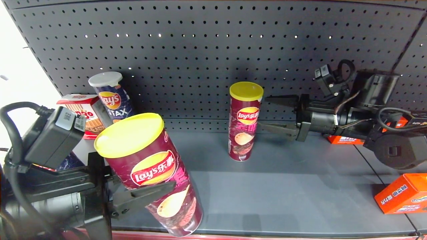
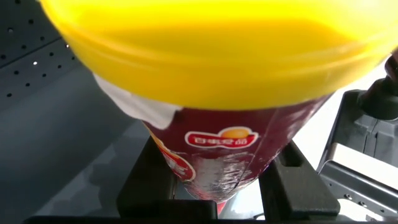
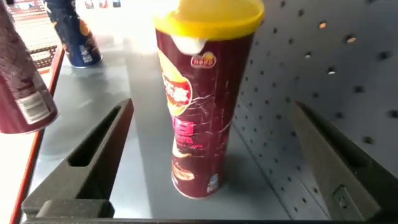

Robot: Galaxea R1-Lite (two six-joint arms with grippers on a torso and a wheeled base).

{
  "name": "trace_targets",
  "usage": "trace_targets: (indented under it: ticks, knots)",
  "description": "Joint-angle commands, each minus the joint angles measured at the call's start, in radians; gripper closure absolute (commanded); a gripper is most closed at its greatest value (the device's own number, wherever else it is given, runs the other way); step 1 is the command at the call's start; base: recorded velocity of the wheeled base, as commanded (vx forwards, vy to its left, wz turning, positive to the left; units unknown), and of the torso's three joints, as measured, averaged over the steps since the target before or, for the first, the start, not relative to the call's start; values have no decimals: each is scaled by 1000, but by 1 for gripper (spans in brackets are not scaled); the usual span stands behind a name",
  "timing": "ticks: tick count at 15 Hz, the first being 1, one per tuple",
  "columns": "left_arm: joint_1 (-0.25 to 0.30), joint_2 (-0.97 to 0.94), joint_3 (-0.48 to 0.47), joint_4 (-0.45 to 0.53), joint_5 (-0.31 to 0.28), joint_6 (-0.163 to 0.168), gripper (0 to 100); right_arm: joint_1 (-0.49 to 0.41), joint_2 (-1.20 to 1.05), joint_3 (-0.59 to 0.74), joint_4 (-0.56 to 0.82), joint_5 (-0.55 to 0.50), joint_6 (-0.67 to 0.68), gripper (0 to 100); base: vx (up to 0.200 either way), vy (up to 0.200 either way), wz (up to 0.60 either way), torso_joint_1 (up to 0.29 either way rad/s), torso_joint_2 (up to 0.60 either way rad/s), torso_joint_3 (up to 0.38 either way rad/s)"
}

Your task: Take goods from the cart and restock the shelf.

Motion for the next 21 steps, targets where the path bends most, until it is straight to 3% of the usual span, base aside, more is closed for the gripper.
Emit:
trace_targets:
  ticks: [1,6,13,19,20,21]
  knots:
    - [15,12,-3,0,0,1,100,23,65,-2,-23,3,-1,0,0,0,0,0,0,0]
    - [39,55,-58,-17,-3,2,100,38,147,-5,-49,2,-1,0,0,0,0,0,0,0]
    - [39,58,-58,-17,-1,2,100,38,216,-8,-75,3,1,0,0,0,0,0,0,0]
    - [41,57,-49,-17,-1,2,100,69,286,-91,-76,3,2,0,0,0,0,0,0,0]
    - [42,55,-49,-17,-1,2,100,73,297,-100,-82,31,4,100,0,0,0,0,0,0]
    - [42,55,-49,-17,-1,2,100,75,297,-103,-90,42,7,100,0,0,0,0,0,0]
